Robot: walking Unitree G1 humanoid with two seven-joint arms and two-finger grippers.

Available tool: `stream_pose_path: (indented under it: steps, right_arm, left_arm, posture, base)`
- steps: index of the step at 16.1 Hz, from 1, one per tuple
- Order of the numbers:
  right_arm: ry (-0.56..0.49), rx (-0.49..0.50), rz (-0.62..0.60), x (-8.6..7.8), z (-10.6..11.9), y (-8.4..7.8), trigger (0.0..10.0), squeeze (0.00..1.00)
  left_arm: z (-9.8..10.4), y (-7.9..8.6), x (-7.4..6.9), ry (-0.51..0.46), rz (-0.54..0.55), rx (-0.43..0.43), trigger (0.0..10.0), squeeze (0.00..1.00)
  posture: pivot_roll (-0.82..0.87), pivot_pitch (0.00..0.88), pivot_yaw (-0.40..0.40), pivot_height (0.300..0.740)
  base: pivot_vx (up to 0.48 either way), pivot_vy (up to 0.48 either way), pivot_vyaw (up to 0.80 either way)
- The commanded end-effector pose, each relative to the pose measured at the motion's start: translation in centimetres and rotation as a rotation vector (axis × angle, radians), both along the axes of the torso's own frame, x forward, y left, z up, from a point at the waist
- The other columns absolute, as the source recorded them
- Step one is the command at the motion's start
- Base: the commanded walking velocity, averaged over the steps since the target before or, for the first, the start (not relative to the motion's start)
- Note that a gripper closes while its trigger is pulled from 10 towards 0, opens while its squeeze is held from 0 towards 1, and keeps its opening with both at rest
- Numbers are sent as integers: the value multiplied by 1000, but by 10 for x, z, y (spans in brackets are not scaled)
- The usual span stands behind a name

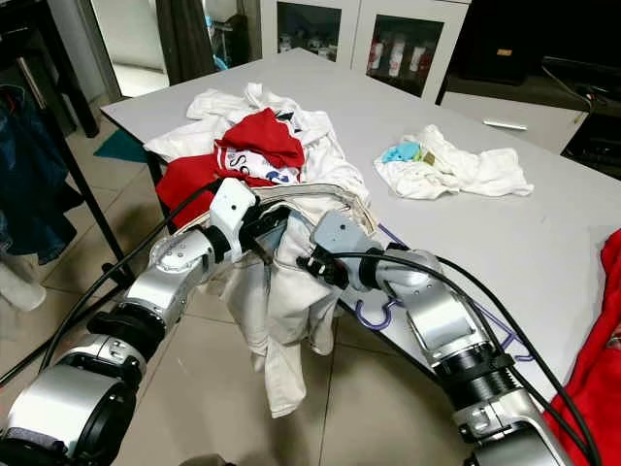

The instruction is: Hang hanger

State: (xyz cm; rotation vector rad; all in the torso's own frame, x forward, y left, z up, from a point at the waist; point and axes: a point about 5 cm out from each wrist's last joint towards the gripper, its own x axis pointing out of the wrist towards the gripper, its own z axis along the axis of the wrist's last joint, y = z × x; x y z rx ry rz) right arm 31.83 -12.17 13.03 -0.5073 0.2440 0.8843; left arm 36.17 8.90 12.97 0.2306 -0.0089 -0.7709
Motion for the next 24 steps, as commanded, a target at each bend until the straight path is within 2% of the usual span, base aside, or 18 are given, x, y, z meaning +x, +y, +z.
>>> stream_pose_path:
  steps: [1, 4, 8, 24]
  right_arm:
    - [-11, -6, -45, 5, 3, -6, 0, 0]
    - [-5, -9, -135, 11, -1, -13, 0, 0]
    - [-36, 19, -271, 26, 5, -22, 0, 0]
    - [-43, 24, -295, 29, 6, -23, 0, 0]
  left_arm:
    - [11, -6, 4, -43, -10, 8, 10000, 0]
    - [11, -6, 3, -48, -7, 10, 10000, 0]
    - [11, -6, 3, -52, -5, 11, 10000, 0]
    - [11, -7, 3, -51, -5, 8, 10000, 0]
  posture:
    - [-30, 0, -10, 740]
    - [-31, 0, -10, 740]
    - [-31, 0, -12, 740]
    - [-32, 0, -14, 740]
  base:
    - [0, 0, 0]
    - [0, 0, 0]
    - [0, 0, 0]
    - [0, 0, 0]
